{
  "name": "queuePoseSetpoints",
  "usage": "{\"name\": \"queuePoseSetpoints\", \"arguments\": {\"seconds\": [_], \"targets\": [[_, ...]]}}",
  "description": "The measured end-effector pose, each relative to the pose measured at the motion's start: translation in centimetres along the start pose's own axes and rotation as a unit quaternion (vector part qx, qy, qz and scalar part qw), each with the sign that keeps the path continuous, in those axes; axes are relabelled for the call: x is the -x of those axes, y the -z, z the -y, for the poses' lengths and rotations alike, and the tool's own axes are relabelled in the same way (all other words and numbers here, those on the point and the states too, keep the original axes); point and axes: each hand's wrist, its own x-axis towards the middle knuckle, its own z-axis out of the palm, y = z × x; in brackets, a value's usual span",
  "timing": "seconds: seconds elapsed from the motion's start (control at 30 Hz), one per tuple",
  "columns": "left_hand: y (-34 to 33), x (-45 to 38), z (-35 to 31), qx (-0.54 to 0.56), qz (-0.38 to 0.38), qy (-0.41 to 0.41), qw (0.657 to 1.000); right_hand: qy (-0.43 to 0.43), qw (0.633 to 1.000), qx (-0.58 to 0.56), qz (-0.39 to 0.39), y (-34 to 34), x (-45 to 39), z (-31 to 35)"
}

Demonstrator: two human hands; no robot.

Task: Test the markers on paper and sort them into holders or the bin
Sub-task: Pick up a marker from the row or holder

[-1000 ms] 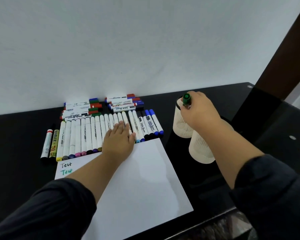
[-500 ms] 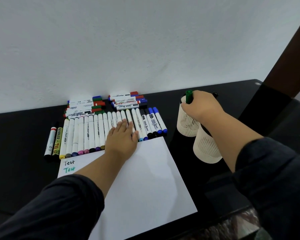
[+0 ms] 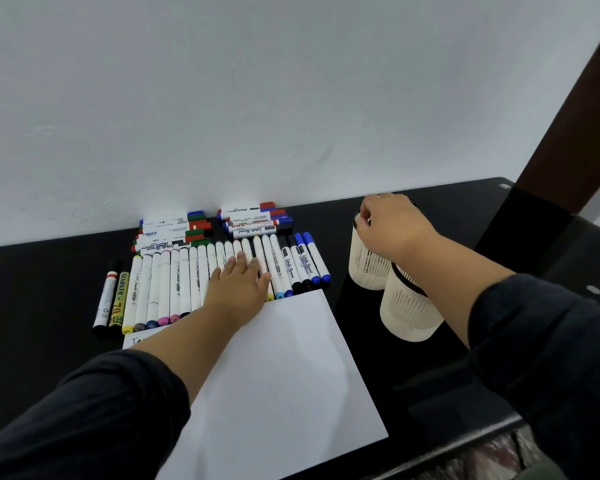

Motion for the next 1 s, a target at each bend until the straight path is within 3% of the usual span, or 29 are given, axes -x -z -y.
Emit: {"name": "queuePoseSetpoints", "arguments": {"seconds": [0.13,0.37,0.77,1.0], "targets": [[1.5,-0.2,1.5,-0.01,0.011,-0.018,1.0,0.071,0.992,0.098,0.031,0.8,-0.4,0.4],[2.8,-0.3,4.3,-0.034,0.032,-0.015,0.999,0.167,0.969,0.182,0.004,0.1,-2.0,2.4],[0.5,0.1,6.5,0.017,-0.028,-0.029,0.999,0.245,0.951,0.189,0.015,-5.7,-6.3,7.1],[0.2,-0.3,6.7,0.007,-0.024,-0.039,0.999,0.249,0.953,0.175,0.014,-9.4,-9.3,9.0]]}}
